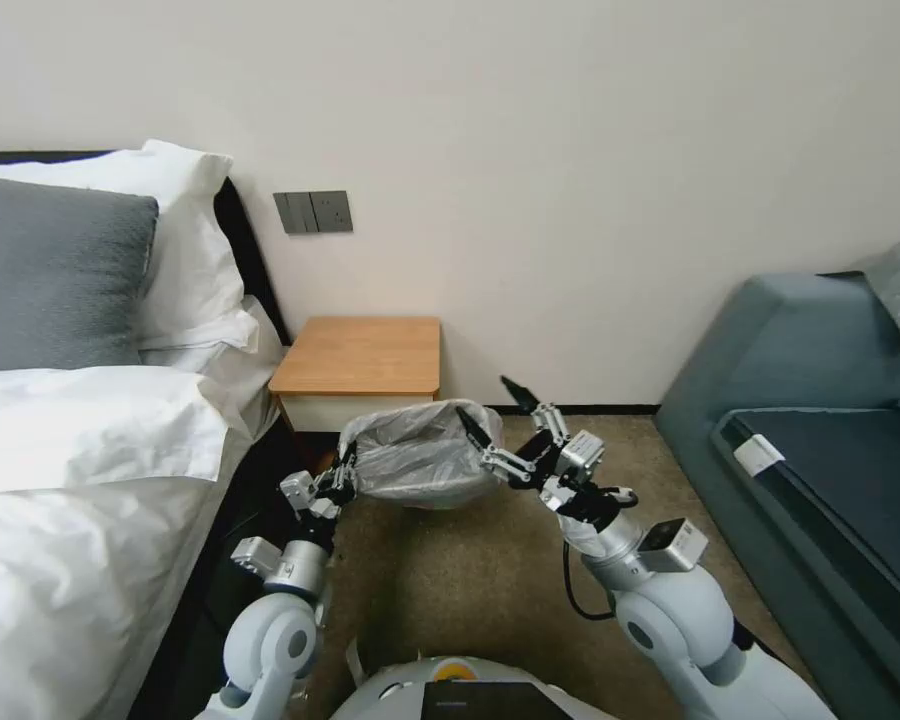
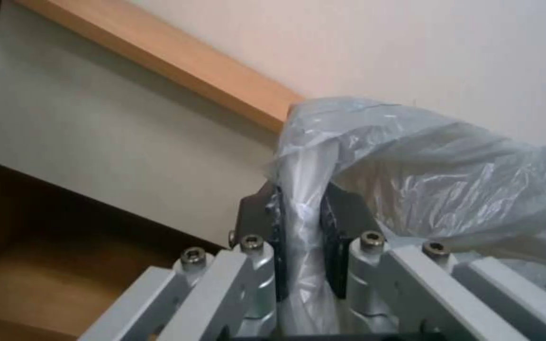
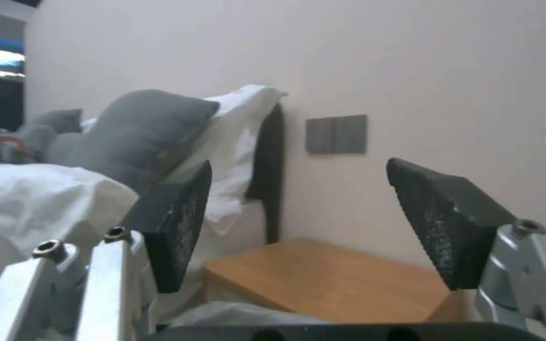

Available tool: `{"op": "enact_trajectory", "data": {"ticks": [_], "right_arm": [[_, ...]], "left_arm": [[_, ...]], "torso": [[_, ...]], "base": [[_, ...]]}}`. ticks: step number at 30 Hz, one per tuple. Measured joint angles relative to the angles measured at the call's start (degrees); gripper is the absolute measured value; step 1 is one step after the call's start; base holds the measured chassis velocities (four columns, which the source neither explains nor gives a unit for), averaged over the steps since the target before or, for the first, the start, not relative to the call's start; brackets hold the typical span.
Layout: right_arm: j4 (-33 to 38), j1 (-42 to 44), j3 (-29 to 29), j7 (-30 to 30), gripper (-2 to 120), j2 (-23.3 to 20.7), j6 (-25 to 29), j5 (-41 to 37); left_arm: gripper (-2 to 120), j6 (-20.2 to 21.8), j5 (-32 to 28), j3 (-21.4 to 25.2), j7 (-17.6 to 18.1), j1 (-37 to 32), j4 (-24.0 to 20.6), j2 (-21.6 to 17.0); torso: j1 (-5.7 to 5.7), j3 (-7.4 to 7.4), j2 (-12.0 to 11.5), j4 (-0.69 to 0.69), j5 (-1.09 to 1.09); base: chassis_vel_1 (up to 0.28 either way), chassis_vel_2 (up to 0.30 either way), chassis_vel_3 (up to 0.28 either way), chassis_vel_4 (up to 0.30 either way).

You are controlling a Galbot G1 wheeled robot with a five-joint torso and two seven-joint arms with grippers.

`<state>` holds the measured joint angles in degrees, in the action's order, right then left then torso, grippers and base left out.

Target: Pick up the garbage bag from the table and place it over the trash can.

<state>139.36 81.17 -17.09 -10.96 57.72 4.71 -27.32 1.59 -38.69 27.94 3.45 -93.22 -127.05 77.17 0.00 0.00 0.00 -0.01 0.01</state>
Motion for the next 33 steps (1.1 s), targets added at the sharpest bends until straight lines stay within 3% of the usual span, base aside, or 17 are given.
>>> {"op": "enact_trajectory", "data": {"ticks": [6, 9, 13, 19, 20, 25, 33], "right_arm": [[-0.8, -5.4, 4.0, 0.4, 52, -6.0, -4.2, -0.5], [-2.1, -11.1, 8.1, 2.6, 39, -11.2, -7.4, -0.6], [-3.2, -16.2, 12.0, 4.1, 27, -14.1, -10.6, -0.9], [-7.3, -28.8, 24.7, 8.8, 0, -17.3, -19.4, -3.6], [-7.3, -28.8, 24.7, 8.8, 0, -17.3, -19.4, -3.6], [-12.6, -43.1, 36.1, 14.2, 0, -17.4, -28.5, -12.7], [-17.8, -51.9, 44.7, 15.3, 0, -16.1, -32.8, -17.5]], "left_arm": [[8, 0.0, 8.5, -0.5, -0.6, 0.2, 1.3, -0.2], [8, 0.4, 13.8, -0.8, -1.2, 0.6, 1.5, -0.3], [8, 0.9, 16.2, -0.8, -1.3, 0.7, 1.5, -0.4], [8, 2.6, 19.6, -0.8, -1.1, 0.9, 1.2, -0.5], [8, 2.6, 19.6, -0.8, -1.1, 0.9, 1.2, -0.5], [8, 2.9, 21.9, -0.8, -1.2, 1.3, 1.2, -0.6], [8, 3.0, 23.1, -0.5, -1.4, 1.5, 0.9, -0.9]], "torso": [[0.00, 0.00, 0.0, 0.02, -0.01], [0.00, 0.00, 0.0, 0.02, -0.02], [0.00, 0.00, 0.0, 0.01, 0.00], [0.00, 0.00, 0.0, 0.00, -0.01], [0.00, 0.00, 0.0, 0.00, -0.01], [0.00, 0.01, 0.0, 0.02, -0.02], [0.00, 0.01, 0.0, 0.02, -0.01]], "base": [[0.000, 0.000, 0.000, 0.000], [0.000, 0.000, 0.000, 0.000], [0.000, 0.000, 0.000, 0.000], [0.000, 0.000, 0.000, 0.000], [0.000, 0.000, 0.000, 0.000], [0.000, 0.000, 0.000, 0.000], [0.000, 0.000, 0.000, 0.000]]}}
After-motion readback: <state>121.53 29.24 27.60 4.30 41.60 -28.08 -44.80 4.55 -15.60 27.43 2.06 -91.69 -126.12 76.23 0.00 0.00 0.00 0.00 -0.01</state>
